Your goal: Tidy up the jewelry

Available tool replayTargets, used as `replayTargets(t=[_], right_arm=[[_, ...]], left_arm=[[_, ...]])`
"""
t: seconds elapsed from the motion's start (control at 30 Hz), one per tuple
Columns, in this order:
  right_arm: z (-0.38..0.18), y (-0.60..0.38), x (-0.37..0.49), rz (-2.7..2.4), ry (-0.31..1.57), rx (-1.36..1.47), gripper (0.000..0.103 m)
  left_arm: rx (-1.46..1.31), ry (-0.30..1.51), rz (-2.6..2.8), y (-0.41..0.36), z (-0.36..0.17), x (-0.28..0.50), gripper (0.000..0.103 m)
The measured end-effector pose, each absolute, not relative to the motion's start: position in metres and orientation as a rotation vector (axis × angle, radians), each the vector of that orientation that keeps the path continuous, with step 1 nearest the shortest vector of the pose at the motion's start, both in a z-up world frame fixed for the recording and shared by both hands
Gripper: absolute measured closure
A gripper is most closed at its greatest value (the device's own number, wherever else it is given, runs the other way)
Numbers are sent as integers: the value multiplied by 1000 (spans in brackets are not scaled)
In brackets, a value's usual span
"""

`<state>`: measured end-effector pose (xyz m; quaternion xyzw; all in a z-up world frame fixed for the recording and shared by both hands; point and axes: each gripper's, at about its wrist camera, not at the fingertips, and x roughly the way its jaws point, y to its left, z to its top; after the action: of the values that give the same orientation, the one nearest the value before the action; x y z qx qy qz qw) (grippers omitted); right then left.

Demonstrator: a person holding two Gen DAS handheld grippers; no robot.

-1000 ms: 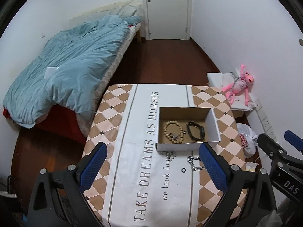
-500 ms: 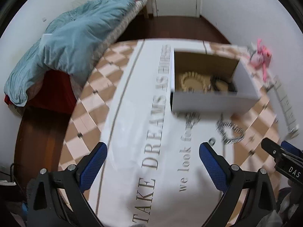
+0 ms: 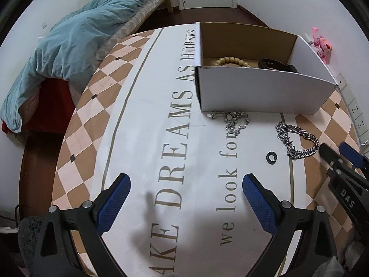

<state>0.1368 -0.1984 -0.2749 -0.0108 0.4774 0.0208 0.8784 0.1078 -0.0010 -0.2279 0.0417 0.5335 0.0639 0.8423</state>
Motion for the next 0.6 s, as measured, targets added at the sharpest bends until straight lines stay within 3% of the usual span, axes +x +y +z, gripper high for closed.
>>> replayTargets(t=[0.03,0.07,0.5,0.53,0.6], right_arm=[[-275,-197,137,54,987,-26,73],[-274,-196,137,56,985,-33,91],[-254,-235,117,40,984,117,91],[-253,-238,116,33,981,120,91],[-251,-242,116,25,980,127,91]], left_arm=[[91,1125,129,-3,-229,108,4],[94,1124,127,-4,-230,110,4],[98,1112,-5,-42,-238,126,6],[108,1105,-18,-47,-239,126,10],[135,1103,-42,-56,-240,127,40]])
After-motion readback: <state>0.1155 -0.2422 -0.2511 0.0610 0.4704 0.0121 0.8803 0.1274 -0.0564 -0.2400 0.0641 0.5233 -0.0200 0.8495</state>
